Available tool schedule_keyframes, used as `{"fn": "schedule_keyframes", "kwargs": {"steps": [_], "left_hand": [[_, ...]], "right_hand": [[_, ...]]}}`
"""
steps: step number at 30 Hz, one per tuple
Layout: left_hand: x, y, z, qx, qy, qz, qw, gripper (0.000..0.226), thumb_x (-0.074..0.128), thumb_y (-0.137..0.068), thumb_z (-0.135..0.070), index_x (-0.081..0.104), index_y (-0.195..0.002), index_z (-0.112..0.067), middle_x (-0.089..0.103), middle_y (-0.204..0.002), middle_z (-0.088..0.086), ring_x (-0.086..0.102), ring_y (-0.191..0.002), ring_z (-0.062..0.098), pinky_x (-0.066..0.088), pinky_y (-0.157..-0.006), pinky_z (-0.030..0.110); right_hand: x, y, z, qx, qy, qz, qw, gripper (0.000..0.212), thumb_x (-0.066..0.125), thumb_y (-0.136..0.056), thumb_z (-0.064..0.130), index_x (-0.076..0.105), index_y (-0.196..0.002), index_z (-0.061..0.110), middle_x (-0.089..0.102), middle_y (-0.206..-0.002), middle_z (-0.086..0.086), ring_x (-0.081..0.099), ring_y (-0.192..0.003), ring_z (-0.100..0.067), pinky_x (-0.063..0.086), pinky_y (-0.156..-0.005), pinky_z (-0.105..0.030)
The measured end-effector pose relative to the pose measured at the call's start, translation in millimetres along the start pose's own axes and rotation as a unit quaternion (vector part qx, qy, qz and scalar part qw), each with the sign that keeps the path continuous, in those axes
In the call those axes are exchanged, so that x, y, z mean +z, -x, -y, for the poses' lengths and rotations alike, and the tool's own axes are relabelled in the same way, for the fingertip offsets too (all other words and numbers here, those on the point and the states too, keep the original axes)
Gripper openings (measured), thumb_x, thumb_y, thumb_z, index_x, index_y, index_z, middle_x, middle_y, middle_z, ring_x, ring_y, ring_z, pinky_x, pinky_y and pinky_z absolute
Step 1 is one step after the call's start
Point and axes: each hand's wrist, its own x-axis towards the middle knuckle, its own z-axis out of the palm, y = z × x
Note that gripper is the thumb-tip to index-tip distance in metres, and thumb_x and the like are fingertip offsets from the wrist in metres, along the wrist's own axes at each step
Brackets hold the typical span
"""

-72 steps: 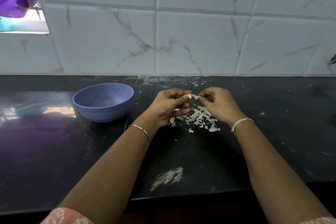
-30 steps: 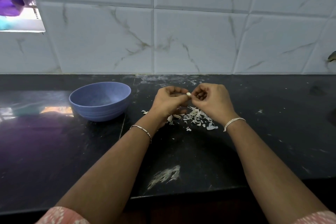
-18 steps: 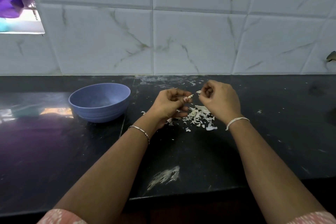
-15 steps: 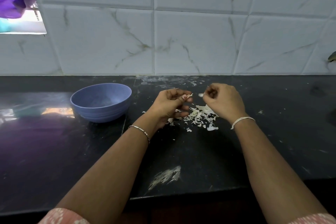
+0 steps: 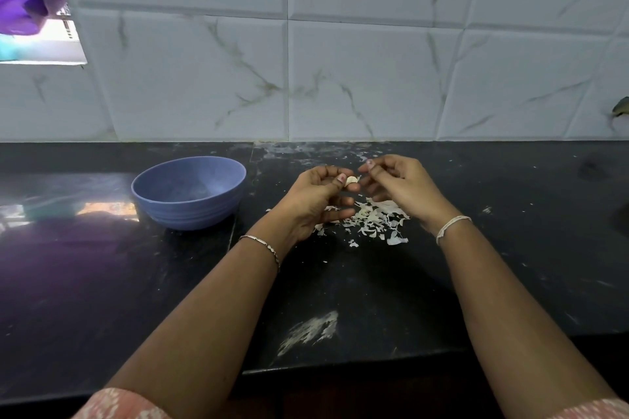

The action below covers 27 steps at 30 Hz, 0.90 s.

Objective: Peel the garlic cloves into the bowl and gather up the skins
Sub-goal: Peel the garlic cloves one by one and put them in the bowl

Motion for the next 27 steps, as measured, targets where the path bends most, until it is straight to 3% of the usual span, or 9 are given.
{"fn": "schedule_keyframes", "kwargs": {"steps": [4,9,18,23,27], "left_hand": [[2.1,1.3,1.4,0.007,0.000,-0.007,1.000,0.006,0.060,-0.096,-0.016,0.061,-0.097,-0.010,0.070,-0.080,0.002,0.062,-0.058,0.009,0.056,-0.053,0.024],[1.4,2.0,1.8,0.008,-0.005,-0.010,1.000,0.013,0.066,-0.091,-0.013,0.066,-0.100,-0.004,0.068,-0.085,0.004,0.062,-0.059,0.008,0.055,-0.052,0.021],[-1.7,-1.0,2.3,0.043,-0.022,-0.021,0.999,0.013,0.071,-0.085,-0.003,0.069,-0.098,-0.006,0.067,-0.086,0.010,0.061,-0.063,0.010,0.059,-0.059,0.024],[-1.5,-4.3,6.8,0.078,-0.079,-0.037,0.993,0.013,0.070,-0.087,-0.005,0.070,-0.099,-0.001,0.065,-0.082,0.010,0.061,-0.064,0.010,0.059,-0.061,0.027],[-1.7,-7.2,9.0,0.087,-0.118,-0.059,0.987,0.007,0.070,-0.088,-0.007,0.072,-0.094,-0.007,0.065,-0.083,0.008,0.061,-0.069,0.012,0.059,-0.063,0.030]], "right_hand": [[3.6,2.2,1.6,-0.024,0.009,-0.004,1.000,0.008,0.077,-0.082,0.013,0.072,-0.089,0.013,0.073,-0.085,-0.007,0.068,-0.079,-0.016,0.059,-0.080,-0.036],[4.7,0.0,-1.5,-0.031,0.010,-0.037,0.999,0.010,0.077,-0.081,0.007,0.074,-0.086,0.015,0.074,-0.085,-0.006,0.072,-0.085,-0.022,0.059,-0.085,-0.041],[5.2,-2.4,-2.7,-0.009,0.004,-0.043,0.999,0.014,0.069,-0.088,0.005,0.071,-0.085,0.019,0.074,-0.075,-0.003,0.070,-0.064,-0.011,0.058,-0.070,-0.027],[5.1,-2.0,-2.9,-0.013,0.041,-0.043,0.998,0.016,0.069,-0.087,0.003,0.071,-0.083,0.019,0.074,-0.076,-0.003,0.072,-0.066,-0.013,0.059,-0.070,-0.028],[6.2,-1.1,-1.4,-0.024,0.081,-0.036,0.996,0.011,0.067,-0.088,0.002,0.072,-0.090,0.012,0.073,-0.076,-0.003,0.071,-0.066,-0.007,0.058,-0.068,-0.020]]}}
